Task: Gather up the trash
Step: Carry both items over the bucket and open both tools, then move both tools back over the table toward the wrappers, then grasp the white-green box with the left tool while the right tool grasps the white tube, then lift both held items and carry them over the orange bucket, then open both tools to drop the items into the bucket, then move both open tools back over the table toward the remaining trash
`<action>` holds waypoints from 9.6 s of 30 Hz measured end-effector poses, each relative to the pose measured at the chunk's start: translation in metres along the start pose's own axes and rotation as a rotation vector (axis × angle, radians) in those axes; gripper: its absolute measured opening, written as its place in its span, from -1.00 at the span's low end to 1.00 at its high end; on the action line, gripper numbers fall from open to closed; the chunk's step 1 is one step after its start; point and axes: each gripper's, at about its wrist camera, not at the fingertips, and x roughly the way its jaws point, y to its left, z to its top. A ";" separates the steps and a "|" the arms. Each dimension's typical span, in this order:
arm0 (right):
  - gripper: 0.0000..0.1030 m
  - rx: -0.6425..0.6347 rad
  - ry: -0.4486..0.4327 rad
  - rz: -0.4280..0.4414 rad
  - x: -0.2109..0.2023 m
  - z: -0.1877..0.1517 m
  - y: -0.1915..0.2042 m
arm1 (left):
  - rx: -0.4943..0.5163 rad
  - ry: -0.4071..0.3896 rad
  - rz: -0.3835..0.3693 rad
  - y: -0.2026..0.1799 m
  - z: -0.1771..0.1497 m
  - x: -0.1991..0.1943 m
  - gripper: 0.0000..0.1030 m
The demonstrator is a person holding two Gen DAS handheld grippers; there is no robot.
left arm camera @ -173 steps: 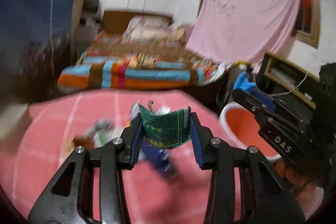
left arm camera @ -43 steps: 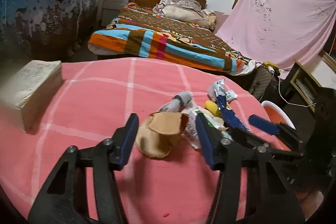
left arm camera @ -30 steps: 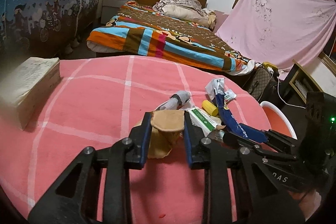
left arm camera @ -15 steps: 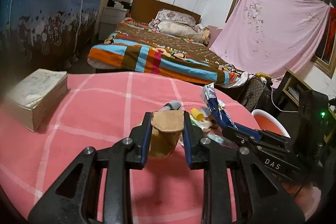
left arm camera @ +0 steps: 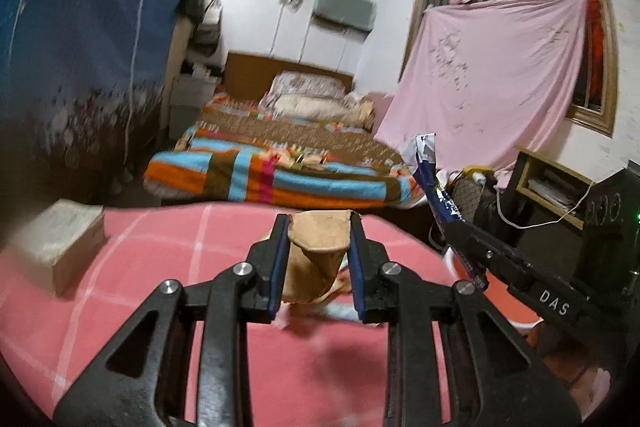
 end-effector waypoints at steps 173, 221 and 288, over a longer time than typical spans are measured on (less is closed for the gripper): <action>-0.55 -0.289 0.400 -0.008 0.057 -0.038 0.038 | -0.030 0.334 0.096 0.054 -0.026 0.040 -1.00; -0.56 0.034 -0.371 -0.582 -0.102 0.014 -0.111 | 0.273 0.064 -0.306 -0.177 -0.002 0.075 -1.00; 1.00 0.061 -0.389 -0.573 -0.081 0.011 -0.072 | -0.053 0.046 -0.010 -0.072 0.011 0.065 0.71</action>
